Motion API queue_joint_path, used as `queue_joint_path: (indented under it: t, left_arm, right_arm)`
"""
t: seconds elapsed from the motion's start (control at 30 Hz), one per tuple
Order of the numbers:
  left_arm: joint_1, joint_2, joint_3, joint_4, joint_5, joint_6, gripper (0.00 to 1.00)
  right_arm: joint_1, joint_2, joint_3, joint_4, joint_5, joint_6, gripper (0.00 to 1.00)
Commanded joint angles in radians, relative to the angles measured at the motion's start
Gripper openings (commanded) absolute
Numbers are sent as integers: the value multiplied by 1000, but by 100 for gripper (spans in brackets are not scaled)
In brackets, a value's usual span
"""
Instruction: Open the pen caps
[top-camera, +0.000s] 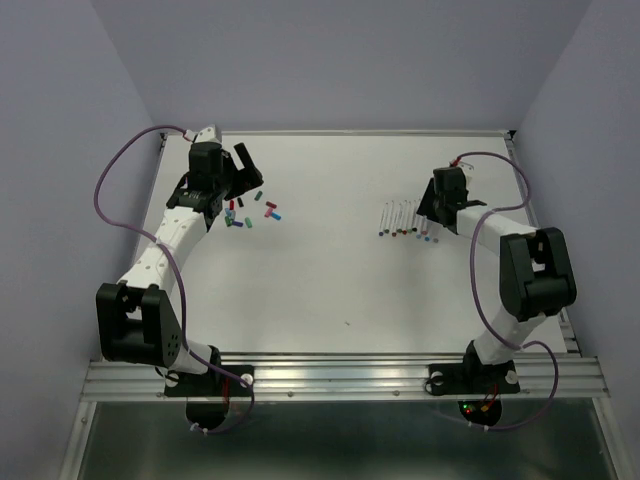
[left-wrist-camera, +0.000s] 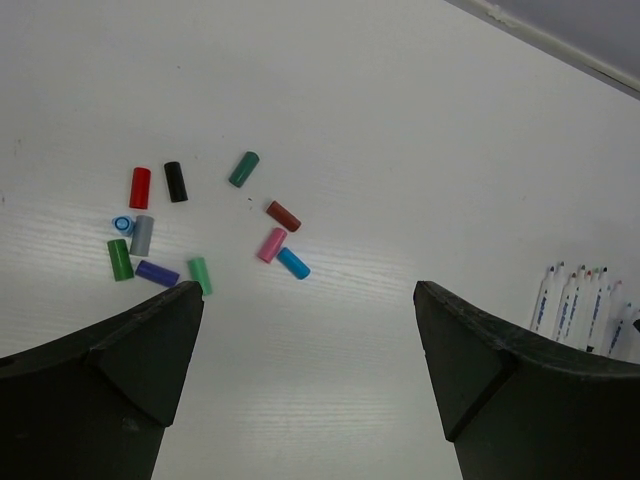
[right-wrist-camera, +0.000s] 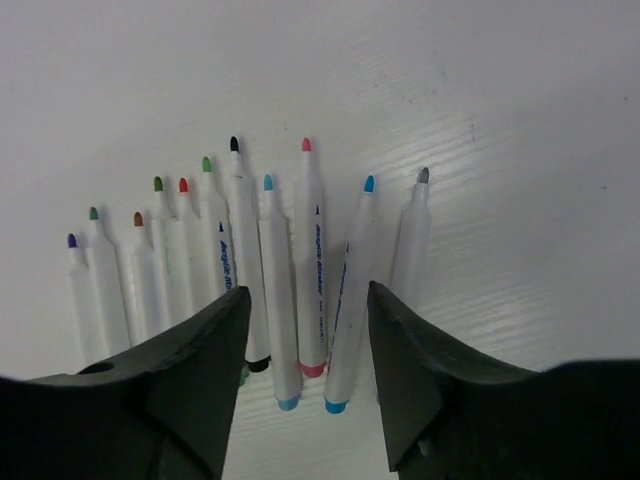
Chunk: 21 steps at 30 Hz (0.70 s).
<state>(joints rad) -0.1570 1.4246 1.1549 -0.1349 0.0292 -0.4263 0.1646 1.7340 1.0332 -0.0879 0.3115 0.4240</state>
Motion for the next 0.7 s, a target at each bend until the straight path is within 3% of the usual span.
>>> queue_joint_path:
  t: [0.0,0.13,0.47,0.67]
  left_arm:
    - [-6,-30,6,12,-18,23,99]
    - [-4,-41,3,4,-90,21,99]
    - [13,-85,-38,32,-107,9,99]
    - [19,-139,-70,60,-110,-2,99]
  right_arm:
    - [-2,-155,10,4,3,9,98]
    - [-2,-293,-57,4,37,41,100]
    - [-2,-620,-223,-6,168,87,100]
    - [-2,-706,-260,-6,201,87,100]
